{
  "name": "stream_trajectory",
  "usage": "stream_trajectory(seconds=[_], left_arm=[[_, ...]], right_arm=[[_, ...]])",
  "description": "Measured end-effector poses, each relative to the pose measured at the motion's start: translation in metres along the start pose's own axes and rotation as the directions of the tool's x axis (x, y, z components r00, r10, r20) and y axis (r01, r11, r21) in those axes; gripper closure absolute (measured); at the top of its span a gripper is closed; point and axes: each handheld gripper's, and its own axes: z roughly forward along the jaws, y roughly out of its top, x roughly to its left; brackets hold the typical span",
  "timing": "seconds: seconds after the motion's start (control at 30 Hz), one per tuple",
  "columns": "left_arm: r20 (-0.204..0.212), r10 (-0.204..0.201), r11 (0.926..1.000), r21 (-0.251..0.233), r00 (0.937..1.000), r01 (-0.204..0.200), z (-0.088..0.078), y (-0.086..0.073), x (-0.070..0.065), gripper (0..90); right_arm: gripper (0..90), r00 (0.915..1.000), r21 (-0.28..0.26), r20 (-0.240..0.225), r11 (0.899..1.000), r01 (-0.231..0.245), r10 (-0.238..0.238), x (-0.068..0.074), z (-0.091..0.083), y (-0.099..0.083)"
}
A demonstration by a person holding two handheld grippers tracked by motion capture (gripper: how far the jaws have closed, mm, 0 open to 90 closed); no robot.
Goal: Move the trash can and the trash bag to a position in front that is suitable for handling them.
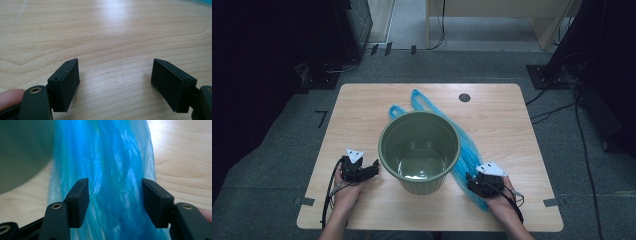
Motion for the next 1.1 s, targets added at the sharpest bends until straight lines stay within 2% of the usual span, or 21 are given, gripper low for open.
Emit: stream_trajectory(seconds=[0.07,0.17,0.2,0.23,0.33,0.37,0.4,0.43,0.47,0.5,0.67,0.77,0.87,0.97,1.03,1.07,1.1], left_arm=[[0.001,-0.001,1.0,-0.001,1.0,0.001,0.0,0.0,0.0,22.1],[0.001,0.004,1.0,0.001,1.0,-0.004,0.001,0.001,0.0,22.1],[0.001,0.004,1.0,0.001,1.0,-0.004,0.001,0.001,0.0,22.1],[0.001,0.004,1.0,0.001,1.0,-0.004,0.001,0.001,0.0,22.1],[0.001,0.004,1.0,0.001,1.0,-0.004,0.001,0.001,0.0,22.2],[0.001,0.004,1.0,0.001,1.0,-0.004,0.001,0.001,0.0,22.2],[0.002,0.003,1.0,0.0,1.0,-0.003,0.001,0.001,0.0,22.1],[0.002,0.004,1.0,0.001,1.0,-0.004,0.001,0.001,0.0,22.1],[0.003,0.006,1.0,0.002,1.0,-0.006,0.0,0.0,0.0,22.1],[0.003,0.006,1.0,0.002,1.0,-0.006,0.0,0.0,0.0,22.2],[0.003,0.008,1.0,0.003,1.0,-0.008,0.0,0.0,0.0,22.2],[0.003,0.008,1.0,0.003,1.0,-0.008,0.0,0.0,0.0,22.1],[0.003,0.008,1.0,0.003,1.0,-0.008,0.0,0.0,0.0,22.2],[0.003,0.008,1.0,0.003,1.0,-0.008,0.0,0.0,0.0,22.1],[0.003,0.008,1.0,0.003,1.0,-0.008,0.0,0.0,0.0,22.2],[0.003,0.008,1.0,0.003,1.0,-0.008,0.0,0.0,0.0,22.2],[0.003,0.008,1.0,0.003,1.0,-0.008,0.0,0.0,0.0,22.2]], right_arm=[[40.9,1.0,-0.044,0.001,0.999,-0.004,0.004,0.002,-0.015,0.007],[27.5,0.9997,-0.108,-0.018,0.994,0.016,-0.018,0.001,-0.024,0.032],[20.6,0.9989,-0.108,-0.041,0.994,0.017,-0.022,-0.001,-0.02,0.042],[17.7,0.9981,-0.094,-0.061,0.996,0.004,-0.01,-0.005,-0.012,0.052],[15.1,0.9956,-0.04,-0.08,0.998,-0.052,0.049,-0.015,0.022,0.073],[15.0,0.9956,-0.015,-0.071,0.998,-0.062,0.061,-0.017,0.034,0.076],[15.0,0.9978,0.022,-0.043,0.999,-0.049,0.05,-0.016,0.058,0.077],[15.0,0.9978,0.022,-0.043,0.999,-0.049,0.05,-0.016,0.058,0.077],[14.6,0.9977,0.057,-0.045,0.997,-0.048,0.051,-0.012,0.069,0.075],[14.6,0.9977,0.057,-0.045,0.997,-0.048,0.051,-0.012,0.069,0.075],[9.0,0.9921,0.137,-0.119,0.99,-0.025,0.041,-0.001,0.075,0.065],[6.0,0.9891,0.158,-0.144,0.987,-0.005,0.028,0.001,0.074,0.061],[3.5,0.9888,0.144,-0.137,0.986,0.08,-0.06,0.009,0.073,0.055],[9.1,0.9877,0.129,-0.143,0.988,0.081,-0.063,0.01,0.071,0.053],[22.4,0.988,0.097,-0.141,0.992,0.077,-0.063,0.011,0.068,0.051],[44.1,0.9903,0.072,-0.127,0.995,0.065,-0.055,0.012,0.065,0.05],[44.1,0.9903,0.072,-0.127,0.995,0.065,-0.055,0.012,0.065,0.05]])
